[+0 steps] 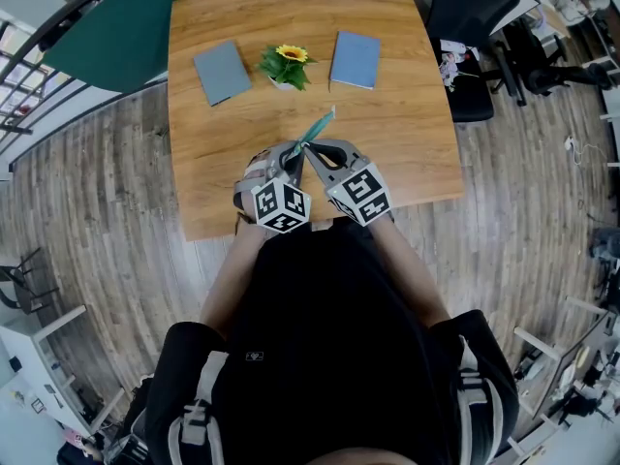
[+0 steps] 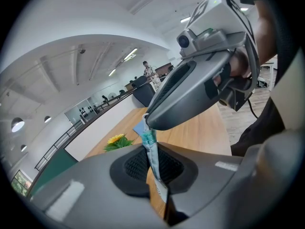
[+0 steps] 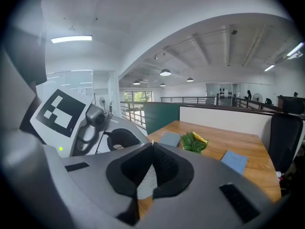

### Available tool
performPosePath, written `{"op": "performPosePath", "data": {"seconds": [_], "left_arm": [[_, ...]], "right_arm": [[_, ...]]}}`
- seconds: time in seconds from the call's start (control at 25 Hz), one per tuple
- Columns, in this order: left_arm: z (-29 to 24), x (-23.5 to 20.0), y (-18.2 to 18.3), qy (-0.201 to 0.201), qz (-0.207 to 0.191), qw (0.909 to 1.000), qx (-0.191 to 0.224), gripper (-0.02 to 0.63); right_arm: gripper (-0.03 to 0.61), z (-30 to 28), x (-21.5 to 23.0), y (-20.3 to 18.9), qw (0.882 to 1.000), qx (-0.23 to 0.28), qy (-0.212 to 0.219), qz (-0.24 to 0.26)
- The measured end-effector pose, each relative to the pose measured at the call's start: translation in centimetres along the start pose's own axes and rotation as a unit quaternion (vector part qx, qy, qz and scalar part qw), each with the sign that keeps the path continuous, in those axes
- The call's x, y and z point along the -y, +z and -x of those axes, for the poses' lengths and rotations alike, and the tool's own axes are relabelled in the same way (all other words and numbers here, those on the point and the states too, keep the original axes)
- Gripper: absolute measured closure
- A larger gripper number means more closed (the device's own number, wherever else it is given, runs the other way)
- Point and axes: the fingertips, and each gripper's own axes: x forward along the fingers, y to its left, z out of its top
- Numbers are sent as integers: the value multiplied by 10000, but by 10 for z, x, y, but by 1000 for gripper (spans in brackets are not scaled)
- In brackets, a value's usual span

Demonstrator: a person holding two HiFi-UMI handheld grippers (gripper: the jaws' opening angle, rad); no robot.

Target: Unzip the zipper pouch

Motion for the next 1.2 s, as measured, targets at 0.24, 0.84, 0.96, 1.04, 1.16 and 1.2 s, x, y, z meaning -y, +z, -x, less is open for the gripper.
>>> {"op": "performPosePath", "data": {"seconds": [0.24,0.84,0.96,1.04,1.16,1.2], "left_arm": [[0,-1,2,18,-56,10000,34,609],[2,0,2,29,-93,9999,101,609],[2,-1,2,58,-125,9998,138,607],[2,-1,2,60,-141,9998,156,607],[4,-1,3,40,-127,9997,213,607],[4,-1,4,34,-122,9996,243,607]], "right_arm": [[574,1,3,1,9996,52,-5,-294],[574,3,7,-2,9963,105,38,-847],[575,2,8,-2,9939,135,111,-1092],[574,1,9,-2,9919,147,168,-1254],[574,2,10,-3,9855,221,359,-1645],[574,3,11,-3,9818,270,451,-1826]]}}
